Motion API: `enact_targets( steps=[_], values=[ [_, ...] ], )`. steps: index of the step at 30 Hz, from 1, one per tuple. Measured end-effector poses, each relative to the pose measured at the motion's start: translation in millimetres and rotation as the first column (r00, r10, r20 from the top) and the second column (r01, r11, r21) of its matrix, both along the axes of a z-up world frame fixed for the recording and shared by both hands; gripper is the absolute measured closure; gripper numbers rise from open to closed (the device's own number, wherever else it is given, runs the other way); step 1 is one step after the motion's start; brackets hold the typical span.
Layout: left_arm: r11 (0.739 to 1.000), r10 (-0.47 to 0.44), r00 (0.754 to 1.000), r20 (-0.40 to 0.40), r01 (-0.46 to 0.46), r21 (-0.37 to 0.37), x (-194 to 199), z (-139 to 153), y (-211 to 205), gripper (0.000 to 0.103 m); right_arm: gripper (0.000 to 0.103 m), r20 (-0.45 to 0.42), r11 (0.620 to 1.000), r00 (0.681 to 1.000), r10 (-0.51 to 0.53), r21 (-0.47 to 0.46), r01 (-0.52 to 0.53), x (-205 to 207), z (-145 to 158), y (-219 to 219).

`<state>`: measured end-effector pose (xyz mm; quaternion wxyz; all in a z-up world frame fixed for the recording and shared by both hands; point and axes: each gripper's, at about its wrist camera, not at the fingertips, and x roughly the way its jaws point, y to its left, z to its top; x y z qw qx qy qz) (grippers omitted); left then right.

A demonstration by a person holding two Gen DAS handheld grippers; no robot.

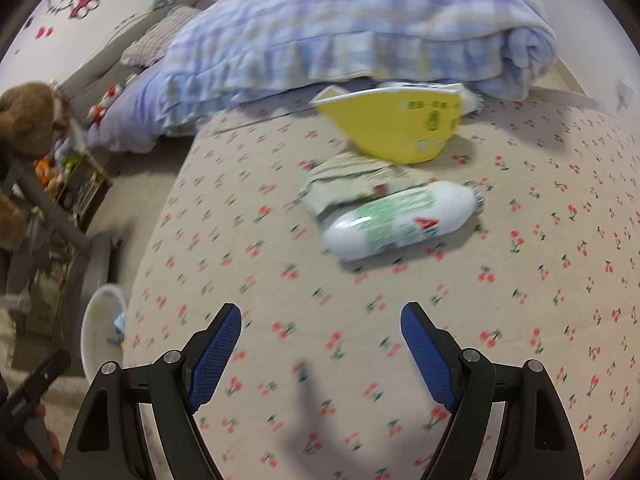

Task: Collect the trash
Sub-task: 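Move the right tool to the white drink bottle and grasp it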

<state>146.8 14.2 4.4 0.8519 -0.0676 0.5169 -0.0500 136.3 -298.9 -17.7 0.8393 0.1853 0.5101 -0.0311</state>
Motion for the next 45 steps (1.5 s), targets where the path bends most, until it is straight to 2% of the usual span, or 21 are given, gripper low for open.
enact_targets(
  steps=[7, 14, 21, 23, 25, 27, 29, 34, 38, 40, 42, 44, 45],
  values=[
    [1.0, -0.015, 1.0, -0.007, 0.015, -0.007, 18.3, -2.8, -25.7, 0.001, 0.019, -0.014, 0.996, 0.996, -0.091, 0.0, 0.091, 23.3, -14.2, -30.1],
    [1.0, -0.023, 1.0, -0.011, 0.023, 0.004, 33.3, -6.6, -42.2, 0.001, 0.02, -0.036, 0.984, 0.987, -0.157, 0.081, 0.159, 50.2, -31.9, -45.9],
    [1.0, -0.02, 1.0, -0.022, 0.02, 0.017, 46.0, -14.3, -56.1, 0.001, 0.021, -0.052, 0.984, 0.984, -0.173, 0.044, 0.175, 60.0, -39.5, -46.1],
    [1.0, -0.023, 0.999, -0.025, 0.023, 0.016, 48.9, -16.4, -62.9, 0.001, 0.028, -0.055, 0.983, 0.983, -0.173, 0.048, 0.176, 54.9, -37.9, -52.0],
    [0.999, -0.03, 0.999, -0.025, 0.031, 0.011, 50.9, -17.4, -71.4, 0.001, 0.04, -0.055, 0.981, 0.983, -0.173, 0.078, 0.177, 47.3, -36.5, -59.9],
    [0.999, -0.049, 0.999, -0.022, 0.049, 0.004, 53.2, -18.0, -86.1, 0.001, 0.058, -0.062, 0.978, 0.983, -0.175, 0.108, 0.181, 40.6, -33.7, -69.5],
    [0.997, -0.071, 0.997, -0.023, 0.071, -0.007, 53.9, -18.9, -100.4, 0.001, 0.067, -0.07, 0.976, 0.983, -0.169, 0.123, 0.177, 32.2, -30.9, -78.5],
    [0.99, -0.134, 0.991, -0.016, 0.133, -0.044, 54.4, -23.8, -142.6, 0.001, 0.068, -0.104, 0.978, 0.982, -0.159, 0.122, 0.172, 11.0, -29.2, -97.1],
    [0.979, -0.186, 0.982, 0.043, 0.189, -0.08, 57.0, -27.7, -178.3, 0.001, 0.069, -0.137, 0.975, 0.975, -0.174, 0.114, 0.19, -10.3, -28.9, -116.5],
    [0.971, -0.211, 0.974, 0.077, 0.218, -0.097, 59.0, -32.8, -192.0, 0.005, 0.069, -0.144, 0.975, 0.974, -0.175, 0.109, 0.192, -17.6, -28.2, -124.1],
    [0.964, -0.227, 0.97, 0.085, 0.236, -0.124, 61.9, -40.1, -201.4, 0.017, 0.07, -0.145, 0.977, 0.974, -0.175, 0.093, 0.19, -29.5, -25.5, -135.3],
    [0.952, -0.234, 0.969, 0.084, 0.246, -0.184, 66.2, -50.7, -209.6, 0.027, 0.07, -0.145, 0.979, 0.973, -0.179, 0.073, 0.191, -36.5, -23.1, -144.3],
    [0.946, -0.232, 0.969, 0.082, 0.244, -0.213, 68.4, -54.8, -212.2, 0.029, 0.07, -0.143, 0.979, 0.973, -0.18, 0.064, 0.191, -39.6, -22.0, -148.6]
  ],
)
